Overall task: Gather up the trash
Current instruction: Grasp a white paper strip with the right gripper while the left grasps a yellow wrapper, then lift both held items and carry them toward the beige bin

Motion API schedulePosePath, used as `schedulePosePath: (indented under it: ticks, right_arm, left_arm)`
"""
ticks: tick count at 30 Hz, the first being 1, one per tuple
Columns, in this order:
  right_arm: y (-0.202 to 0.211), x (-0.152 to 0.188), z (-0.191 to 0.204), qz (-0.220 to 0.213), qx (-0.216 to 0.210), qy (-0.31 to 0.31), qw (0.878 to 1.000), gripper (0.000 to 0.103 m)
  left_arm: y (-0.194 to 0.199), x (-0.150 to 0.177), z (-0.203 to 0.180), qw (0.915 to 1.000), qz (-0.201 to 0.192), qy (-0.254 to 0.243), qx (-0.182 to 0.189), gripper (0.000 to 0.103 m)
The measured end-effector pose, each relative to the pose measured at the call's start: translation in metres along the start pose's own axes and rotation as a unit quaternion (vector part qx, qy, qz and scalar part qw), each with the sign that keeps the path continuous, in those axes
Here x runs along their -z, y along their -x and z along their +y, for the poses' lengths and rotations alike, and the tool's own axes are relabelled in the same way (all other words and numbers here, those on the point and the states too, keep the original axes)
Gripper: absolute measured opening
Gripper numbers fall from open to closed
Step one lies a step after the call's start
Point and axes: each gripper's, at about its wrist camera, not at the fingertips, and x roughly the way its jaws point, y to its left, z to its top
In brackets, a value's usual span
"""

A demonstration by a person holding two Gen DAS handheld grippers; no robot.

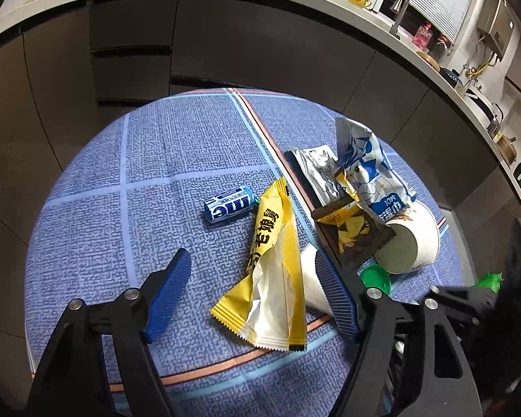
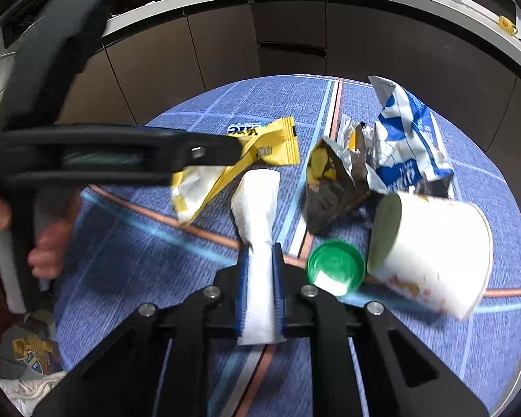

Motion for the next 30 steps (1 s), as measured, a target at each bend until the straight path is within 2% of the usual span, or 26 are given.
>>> schedulePosePath:
  ticks: [9,12,14,17,24,30]
  right_arm:
    - [0.011,0.02,-0.002,0.008,-0.008,-0.037,0.999,0.014]
    - [0.015,0.024,-0.001,0.006,-0.013,-0.047,0.999,0.014]
    - [0.017,0.024,-0.002,0.004,-0.014,-0.05,0.999,0.014]
    - [0.025,0.028,0.0,-0.003,-0.015,-0.054,0.998,0.014]
    - [0.061,0.045,-0.009,-0.031,-0.015,-0.07,0.997,0.014]
    - [0.098,0.053,-0.018,-0.066,-0.009,-0.087,0.994,0.014]
  left_arm:
    - [-0.024,0.002,0.002,0.9996,0.024,0.012,0.002,0.045]
    - [-0.023,0.003,0.002,0.9995,0.027,0.016,0.007,0.033]
    - [-0.02,0.005,0.001,0.9996,0.026,0.014,0.003,0.02]
    - [-0.011,0.006,-0.002,0.9996,0.022,0.019,0.006,0.012]
    - [0.029,0.017,-0.018,0.9995,-0.015,0.027,0.01,0.009]
    - [0.066,0.024,-0.05,0.9991,-0.04,0.01,0.009,0.01]
